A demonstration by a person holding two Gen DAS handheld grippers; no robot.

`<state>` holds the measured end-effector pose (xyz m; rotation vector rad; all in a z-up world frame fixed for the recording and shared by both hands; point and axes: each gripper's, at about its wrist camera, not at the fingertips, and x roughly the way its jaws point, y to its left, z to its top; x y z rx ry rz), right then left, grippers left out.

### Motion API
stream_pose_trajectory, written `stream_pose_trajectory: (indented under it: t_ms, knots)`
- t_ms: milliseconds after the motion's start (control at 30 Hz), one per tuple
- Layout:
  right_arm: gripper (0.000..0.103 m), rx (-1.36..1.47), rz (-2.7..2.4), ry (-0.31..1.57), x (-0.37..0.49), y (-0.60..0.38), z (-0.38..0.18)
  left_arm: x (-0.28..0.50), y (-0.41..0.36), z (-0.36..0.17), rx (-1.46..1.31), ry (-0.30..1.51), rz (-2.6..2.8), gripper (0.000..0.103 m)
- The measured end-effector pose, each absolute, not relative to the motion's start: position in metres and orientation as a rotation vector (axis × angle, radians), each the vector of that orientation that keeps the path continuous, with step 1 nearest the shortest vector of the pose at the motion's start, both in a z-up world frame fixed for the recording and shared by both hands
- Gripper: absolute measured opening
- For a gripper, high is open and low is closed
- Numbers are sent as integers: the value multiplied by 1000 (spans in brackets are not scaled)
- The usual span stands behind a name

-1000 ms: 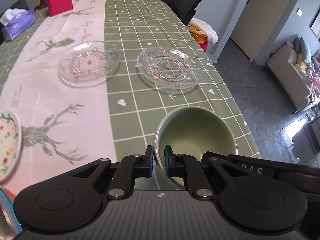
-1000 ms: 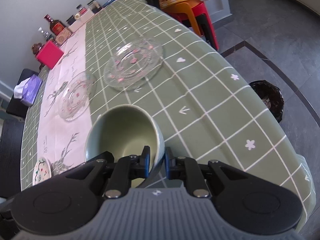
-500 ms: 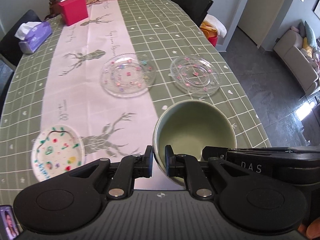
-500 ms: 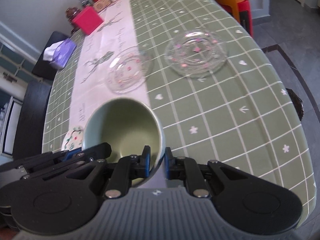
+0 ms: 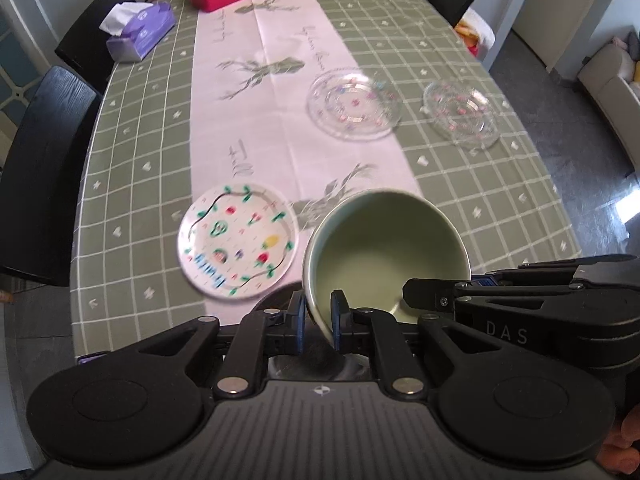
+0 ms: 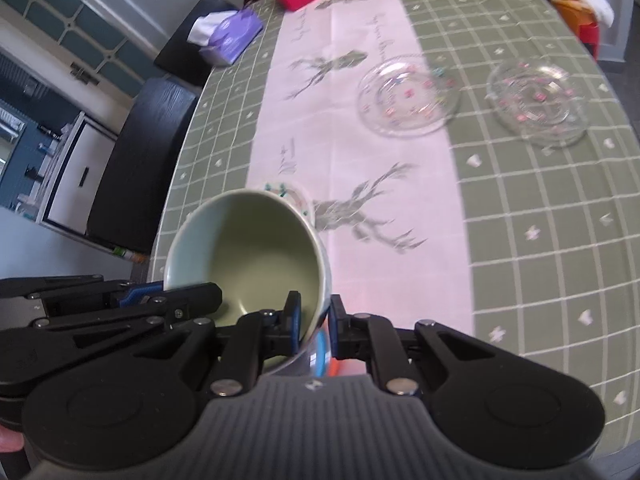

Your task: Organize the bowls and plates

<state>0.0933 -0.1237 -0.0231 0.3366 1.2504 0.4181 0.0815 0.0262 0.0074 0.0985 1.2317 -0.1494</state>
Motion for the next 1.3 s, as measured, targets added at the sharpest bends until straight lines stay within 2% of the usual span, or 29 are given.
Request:
stream_pose_trajectory:
  t_ms: [433,1167,1300]
  knots:
    - [13,309,407,1407,73,-82,-70,66,57,-42,186,1309,-251,14]
    - [16,263,366,1451,84,-67,-81,81,65,-66,260,1309,-349,13]
    - [21,244,376,1455,84,-64,-81,81,65,-66,269,1308,-356,13]
